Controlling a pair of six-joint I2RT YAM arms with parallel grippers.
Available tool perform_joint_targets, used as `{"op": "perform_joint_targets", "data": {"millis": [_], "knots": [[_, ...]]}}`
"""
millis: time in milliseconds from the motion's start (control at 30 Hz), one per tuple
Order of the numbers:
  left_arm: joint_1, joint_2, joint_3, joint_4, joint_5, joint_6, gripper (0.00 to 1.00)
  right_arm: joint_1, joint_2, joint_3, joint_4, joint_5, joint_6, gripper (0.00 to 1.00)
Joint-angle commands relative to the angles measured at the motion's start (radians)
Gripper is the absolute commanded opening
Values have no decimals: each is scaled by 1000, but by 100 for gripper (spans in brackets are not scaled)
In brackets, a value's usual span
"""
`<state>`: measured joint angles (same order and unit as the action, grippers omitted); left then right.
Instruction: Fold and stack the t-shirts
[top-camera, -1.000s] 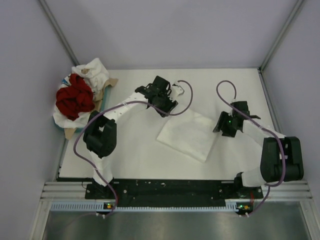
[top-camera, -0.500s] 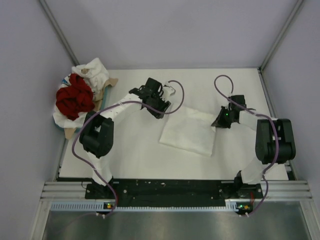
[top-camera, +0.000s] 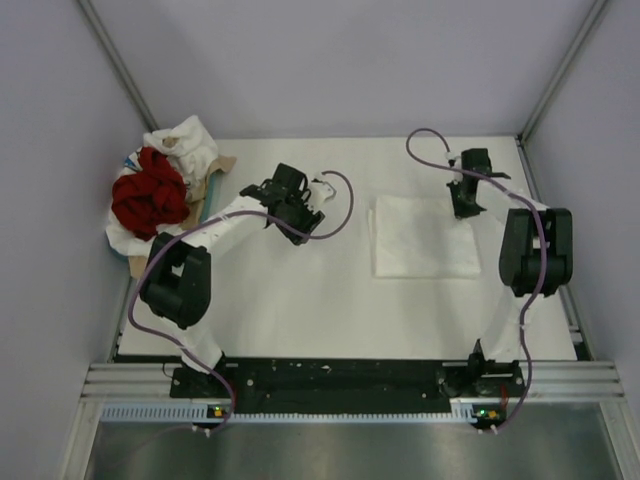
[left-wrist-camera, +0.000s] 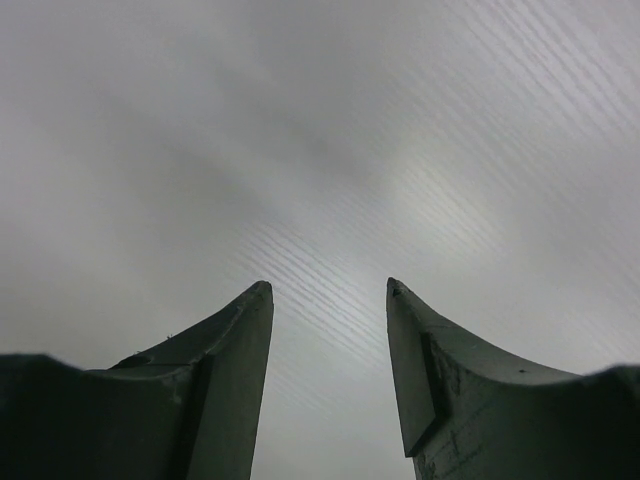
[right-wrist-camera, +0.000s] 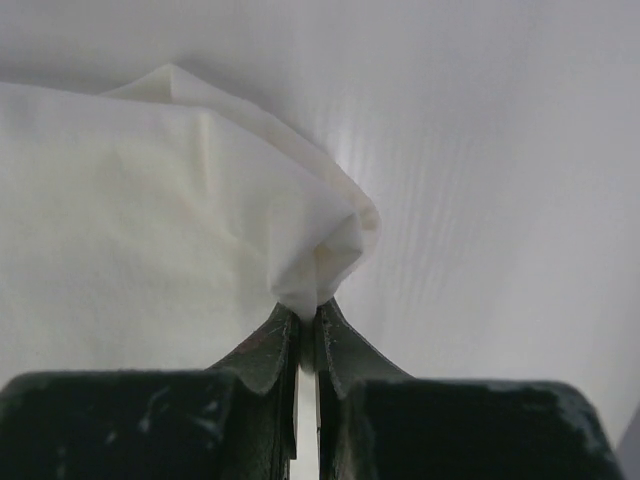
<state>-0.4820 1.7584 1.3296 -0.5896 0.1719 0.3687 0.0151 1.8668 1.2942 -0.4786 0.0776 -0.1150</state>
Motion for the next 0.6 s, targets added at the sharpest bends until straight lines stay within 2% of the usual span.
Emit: {"op": "perform_joint_targets", "data": {"millis": [0, 233, 567], "knots": [[32, -59, -10, 19, -21, 32, 54, -61, 101, 160, 0, 232, -178, 0], [57, -79, -13, 13, -48, 38, 54, -130, 244, 390, 1, 418, -222, 0], [89, -79, 3, 19, -78, 55, 54, -181, 393, 586, 26, 501, -322, 0]]}}
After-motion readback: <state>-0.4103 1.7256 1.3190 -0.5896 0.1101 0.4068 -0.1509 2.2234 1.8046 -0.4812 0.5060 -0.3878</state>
